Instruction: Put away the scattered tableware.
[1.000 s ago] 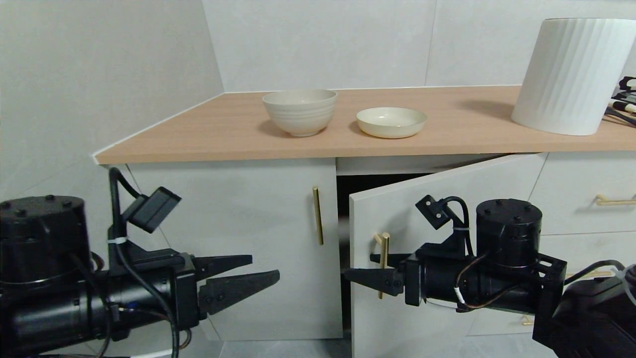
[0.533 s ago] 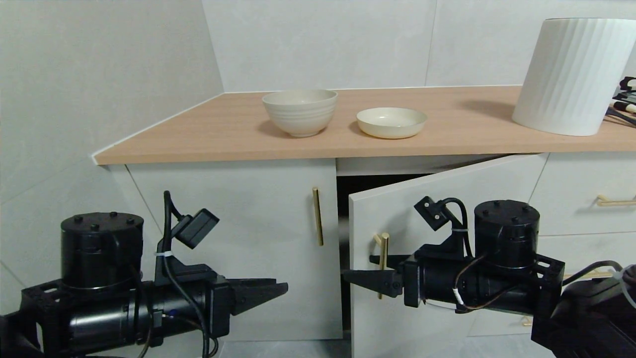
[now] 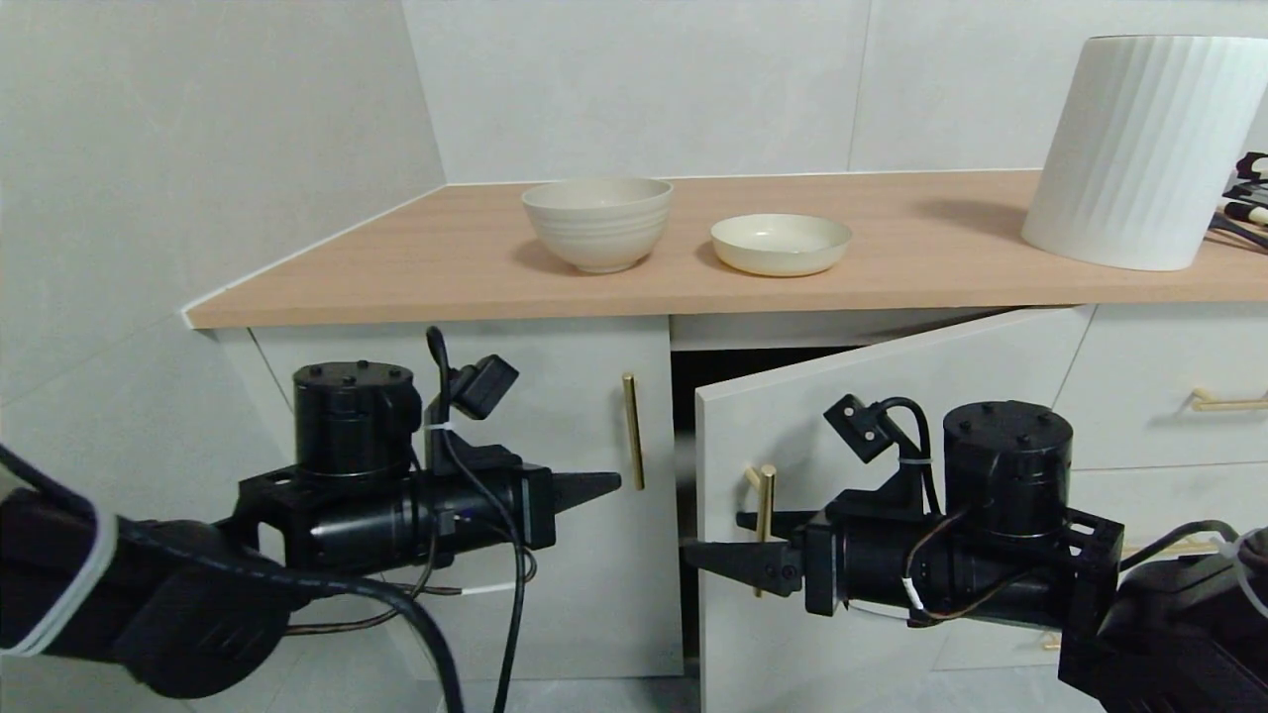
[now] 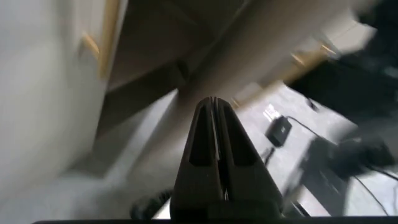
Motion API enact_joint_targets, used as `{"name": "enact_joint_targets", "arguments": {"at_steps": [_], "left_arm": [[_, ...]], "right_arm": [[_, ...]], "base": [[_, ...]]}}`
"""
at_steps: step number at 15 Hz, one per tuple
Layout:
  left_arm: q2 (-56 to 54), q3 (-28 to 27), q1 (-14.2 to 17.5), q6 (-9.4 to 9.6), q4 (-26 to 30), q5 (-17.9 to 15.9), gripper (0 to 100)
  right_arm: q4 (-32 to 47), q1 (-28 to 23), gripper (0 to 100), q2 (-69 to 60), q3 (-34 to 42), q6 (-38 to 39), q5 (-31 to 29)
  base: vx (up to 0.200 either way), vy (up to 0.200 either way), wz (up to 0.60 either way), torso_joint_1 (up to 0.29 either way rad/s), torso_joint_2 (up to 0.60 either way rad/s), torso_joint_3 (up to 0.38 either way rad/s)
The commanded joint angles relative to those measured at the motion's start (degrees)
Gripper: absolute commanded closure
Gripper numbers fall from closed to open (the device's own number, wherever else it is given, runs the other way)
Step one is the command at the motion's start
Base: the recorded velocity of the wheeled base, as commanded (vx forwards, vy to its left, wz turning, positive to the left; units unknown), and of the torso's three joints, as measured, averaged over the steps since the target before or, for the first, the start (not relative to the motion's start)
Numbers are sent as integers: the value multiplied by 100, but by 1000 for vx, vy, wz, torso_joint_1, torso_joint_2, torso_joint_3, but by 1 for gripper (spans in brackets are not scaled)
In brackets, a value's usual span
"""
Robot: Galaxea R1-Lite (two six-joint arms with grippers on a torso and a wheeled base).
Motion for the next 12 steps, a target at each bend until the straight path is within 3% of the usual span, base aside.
{"name": "enact_joint_targets", "arguments": {"at_steps": [1, 3, 6, 9, 12], "left_arm": [[1098, -237, -109, -7, -555, -5, 100], [1573, -211, -329, -51, -1407, 57, 100], [1880, -510, -742, -51, -1794, 452, 100], [2214, -694, -821, -60, -2031, 558, 100], [2522, -738, -953, -69, -2769, 707, 100]], "right_arm": [[-7, 12, 0, 23, -1, 1, 1], [-7, 47, 0, 49, 8, -8, 1], [-104, 47, 0, 49, 87, -17, -8], [-218, 47, 0, 32, 104, -17, -16], [-227, 38, 0, -12, 148, -43, -262]], "base": [[0, 0, 0, 0, 0, 0], [0, 0, 0, 0, 0, 0], [0, 0, 0, 0, 0, 0], [0, 0, 0, 0, 0, 0], [0, 0, 0, 0, 0, 0]]}}
